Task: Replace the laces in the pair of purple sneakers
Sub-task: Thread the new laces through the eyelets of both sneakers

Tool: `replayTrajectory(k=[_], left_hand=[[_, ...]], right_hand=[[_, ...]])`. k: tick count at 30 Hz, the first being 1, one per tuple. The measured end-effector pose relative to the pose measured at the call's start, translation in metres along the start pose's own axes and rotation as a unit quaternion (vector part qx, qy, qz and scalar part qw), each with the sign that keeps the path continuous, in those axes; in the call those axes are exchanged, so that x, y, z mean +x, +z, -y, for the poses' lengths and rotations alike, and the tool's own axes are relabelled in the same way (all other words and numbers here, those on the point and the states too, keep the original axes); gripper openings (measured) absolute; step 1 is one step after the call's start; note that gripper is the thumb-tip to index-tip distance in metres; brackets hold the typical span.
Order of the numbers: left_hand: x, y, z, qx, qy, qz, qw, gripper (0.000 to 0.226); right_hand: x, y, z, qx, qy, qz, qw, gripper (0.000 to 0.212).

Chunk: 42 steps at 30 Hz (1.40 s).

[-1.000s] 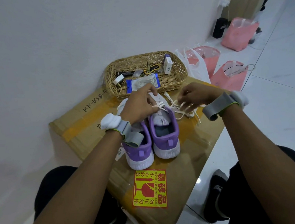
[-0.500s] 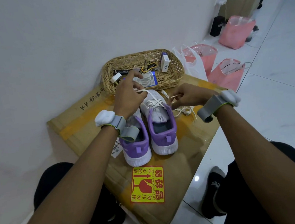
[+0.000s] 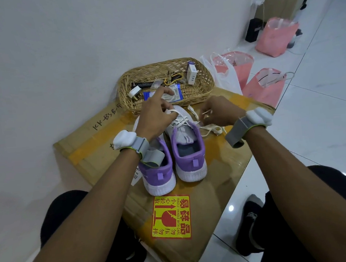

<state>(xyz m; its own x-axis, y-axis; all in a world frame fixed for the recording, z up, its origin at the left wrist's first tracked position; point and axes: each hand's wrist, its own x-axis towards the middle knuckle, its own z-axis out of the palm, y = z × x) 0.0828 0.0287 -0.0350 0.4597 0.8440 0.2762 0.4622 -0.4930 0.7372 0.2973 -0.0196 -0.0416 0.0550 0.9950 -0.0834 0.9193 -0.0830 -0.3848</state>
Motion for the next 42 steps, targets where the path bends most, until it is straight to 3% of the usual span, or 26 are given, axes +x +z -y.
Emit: replayTrajectory(k=[3,7,10,13,17,20,25,29,33,35,39,42], left_hand=[[0.001,-0.001,0.005,-0.007,-0.005,0.022,1.000,0.050],[0.003,-0.002,0.006,-0.010,-0.014,0.078,0.997,0.052],[0.002,-0.001,0.004,-0.008,-0.009,0.117,0.993,0.054],[0.001,-0.001,0.009,0.004,-0.006,0.154,0.988,0.065],[0.001,-0.003,0.014,0.007,-0.018,0.197,0.980,0.078],[0.002,0.000,0.012,0.013,-0.011,0.208,0.978,0.081],[0.002,0.002,0.012,0.026,-0.016,0.212,0.977,0.083],[0.002,-0.003,0.017,0.031,-0.033,0.229,0.972,0.082],[0.003,-0.003,0.019,0.036,-0.051,0.249,0.966,0.080],[0.003,-0.004,0.019,0.039,-0.050,0.246,0.967,0.081],[0.003,-0.006,0.018,0.026,-0.047,0.239,0.969,0.082],[0.004,-0.006,0.017,0.009,-0.050,0.243,0.969,0.082]], right_hand=[[0.001,-0.004,-0.019,-0.054,0.154,-0.087,0.983,0.018],[-0.007,-0.017,-0.005,0.062,0.023,0.017,0.998,0.038],[-0.011,-0.010,0.013,0.065,-0.057,0.078,0.993,0.024],[-0.006,-0.009,0.002,0.018,-0.018,0.036,0.999,0.011],[-0.003,-0.015,-0.019,-0.081,0.075,0.027,0.993,0.016],[-0.003,-0.011,-0.011,-0.030,0.025,0.035,0.999,0.034],[-0.004,-0.006,0.002,0.040,-0.070,0.077,0.994,0.014],[-0.004,-0.013,-0.011,0.046,-0.019,0.086,0.995,0.012],[-0.004,-0.017,-0.017,0.048,0.018,0.148,0.988,0.010],[-0.003,-0.017,-0.017,0.040,0.015,0.150,0.988,0.009],[-0.001,-0.013,-0.014,0.068,0.023,0.070,0.995,0.027],[-0.001,-0.006,-0.002,0.053,-0.016,0.121,0.991,0.027]])
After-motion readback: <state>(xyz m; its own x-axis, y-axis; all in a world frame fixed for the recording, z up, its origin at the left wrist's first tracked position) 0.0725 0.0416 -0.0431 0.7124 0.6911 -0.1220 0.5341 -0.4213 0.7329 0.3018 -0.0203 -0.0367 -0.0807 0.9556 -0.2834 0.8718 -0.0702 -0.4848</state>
